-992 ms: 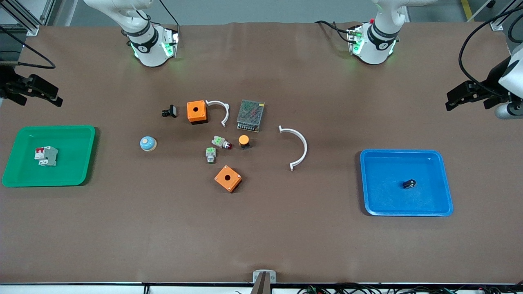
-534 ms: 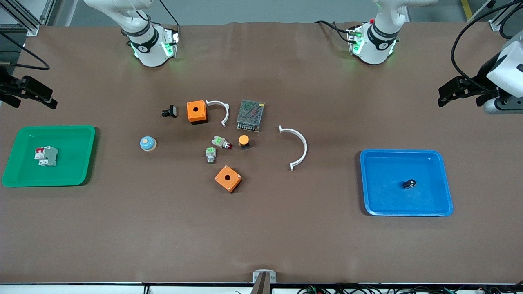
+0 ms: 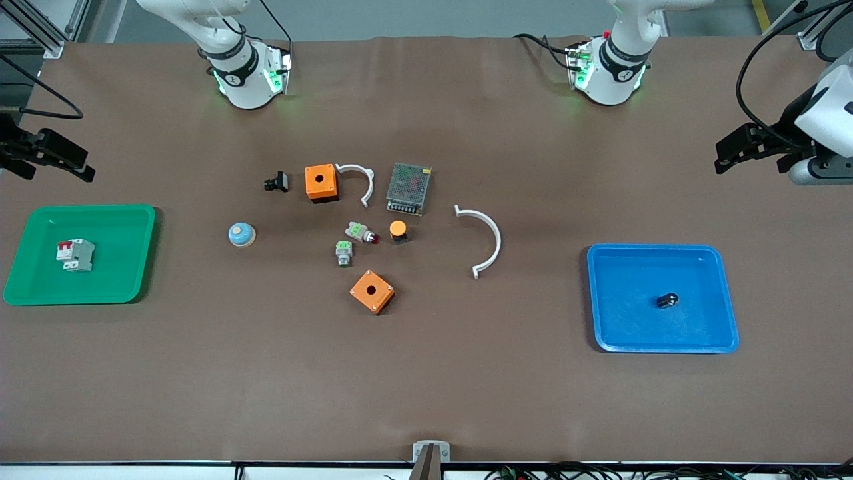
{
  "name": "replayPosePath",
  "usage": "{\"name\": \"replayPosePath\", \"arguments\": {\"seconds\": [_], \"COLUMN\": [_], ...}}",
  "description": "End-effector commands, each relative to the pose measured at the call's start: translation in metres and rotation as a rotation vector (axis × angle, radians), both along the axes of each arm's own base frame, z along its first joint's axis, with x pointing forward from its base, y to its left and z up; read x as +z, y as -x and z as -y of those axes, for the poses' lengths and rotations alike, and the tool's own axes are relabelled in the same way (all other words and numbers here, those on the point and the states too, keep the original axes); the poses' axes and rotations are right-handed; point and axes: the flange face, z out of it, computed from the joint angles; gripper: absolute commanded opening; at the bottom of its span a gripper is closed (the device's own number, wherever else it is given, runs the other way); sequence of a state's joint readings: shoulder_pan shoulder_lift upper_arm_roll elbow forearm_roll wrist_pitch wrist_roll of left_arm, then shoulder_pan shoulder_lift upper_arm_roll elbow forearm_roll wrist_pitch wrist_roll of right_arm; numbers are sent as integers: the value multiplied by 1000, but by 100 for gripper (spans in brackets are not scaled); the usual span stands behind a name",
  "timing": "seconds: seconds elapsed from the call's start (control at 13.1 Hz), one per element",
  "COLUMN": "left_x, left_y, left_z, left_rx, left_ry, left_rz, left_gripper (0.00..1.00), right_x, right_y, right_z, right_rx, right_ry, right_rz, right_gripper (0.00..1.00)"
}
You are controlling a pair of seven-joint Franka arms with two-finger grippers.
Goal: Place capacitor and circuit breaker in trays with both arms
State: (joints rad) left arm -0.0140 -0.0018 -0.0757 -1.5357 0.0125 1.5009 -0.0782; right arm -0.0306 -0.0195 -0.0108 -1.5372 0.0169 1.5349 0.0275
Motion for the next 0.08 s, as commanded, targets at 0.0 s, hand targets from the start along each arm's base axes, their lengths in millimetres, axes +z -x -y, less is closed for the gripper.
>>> {"name": "replayPosePath", "arguments": {"seconds": [0.0], "left_x": [9], "left_y": [-3], "left_z": [4], "left_rx": [-9], "left_ry": [10], "left_rz": [14], "left_gripper": [100], "right_x": [5], "right_y": [-3], "right_z": [1], "right_rx": [4], "right_ry": [13], "right_rz": [7], "right_gripper": [100]}}
